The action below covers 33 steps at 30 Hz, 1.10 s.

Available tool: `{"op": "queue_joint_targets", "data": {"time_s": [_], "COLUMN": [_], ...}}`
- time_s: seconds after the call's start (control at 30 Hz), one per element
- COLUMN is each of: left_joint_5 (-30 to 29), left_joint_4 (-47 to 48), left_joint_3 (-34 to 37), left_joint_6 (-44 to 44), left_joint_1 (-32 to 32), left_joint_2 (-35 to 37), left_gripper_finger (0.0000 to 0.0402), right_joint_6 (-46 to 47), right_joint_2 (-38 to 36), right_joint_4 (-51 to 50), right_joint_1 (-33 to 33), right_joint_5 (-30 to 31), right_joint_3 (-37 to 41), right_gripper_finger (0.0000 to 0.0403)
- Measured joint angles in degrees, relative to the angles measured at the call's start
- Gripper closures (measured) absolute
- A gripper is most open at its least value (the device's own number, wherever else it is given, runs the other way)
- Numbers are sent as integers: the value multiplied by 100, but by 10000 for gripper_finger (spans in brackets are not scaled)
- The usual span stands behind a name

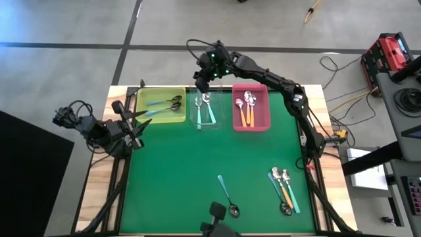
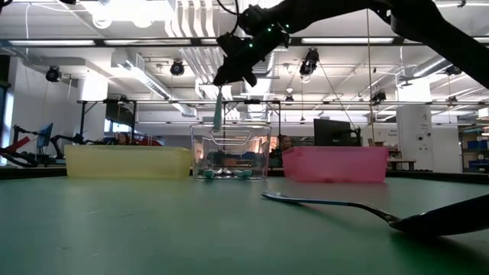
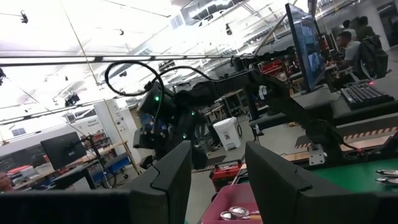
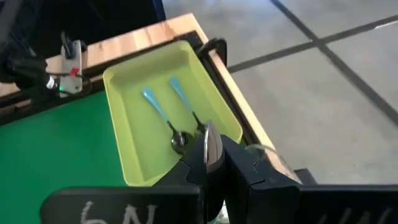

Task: Sort silverware by color (type)
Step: Put the green spoon into the transparent bin

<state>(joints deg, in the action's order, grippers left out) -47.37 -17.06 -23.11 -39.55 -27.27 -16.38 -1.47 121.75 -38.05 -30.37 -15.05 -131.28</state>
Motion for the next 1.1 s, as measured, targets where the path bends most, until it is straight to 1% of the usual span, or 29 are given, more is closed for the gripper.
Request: {"op": "queue_joint_targets", "data": {"time_s": [0.1, 0.2, 0.3, 0.5, 0.63, 1.1], "left_joint_5": [0, -2, -2, -3, -4, -4], "left_joint_4": [2, 0, 2, 2, 2, 0], "left_joint_3": [0, 0, 0, 0, 0, 0], "left_joint_6": [17, 20, 20, 20, 20, 20], "left_joint_1": [0, 0, 0, 0, 0, 0], "left_joint_2": [0, 0, 0, 0, 0, 0], "left_gripper_finger": [267, 267, 267, 267, 267, 267], "right_joint_6": [-68, -31, -10, -1, 83, 243], "right_joint_2": [11, 28, 42, 37, 37, 35], "right_joint_4": [-2, -13, -15, 284, 594, 1028], "right_joint_1": [-63, -154, -184, -192, -199, -192], "right_joint_5": [-66, -294, -322, -368, -617, -660], "right_joint_3": [174, 436, 663, 1137, 1404, 1947], "right_gripper_finger": [390, 390, 390, 390, 390, 390]}}
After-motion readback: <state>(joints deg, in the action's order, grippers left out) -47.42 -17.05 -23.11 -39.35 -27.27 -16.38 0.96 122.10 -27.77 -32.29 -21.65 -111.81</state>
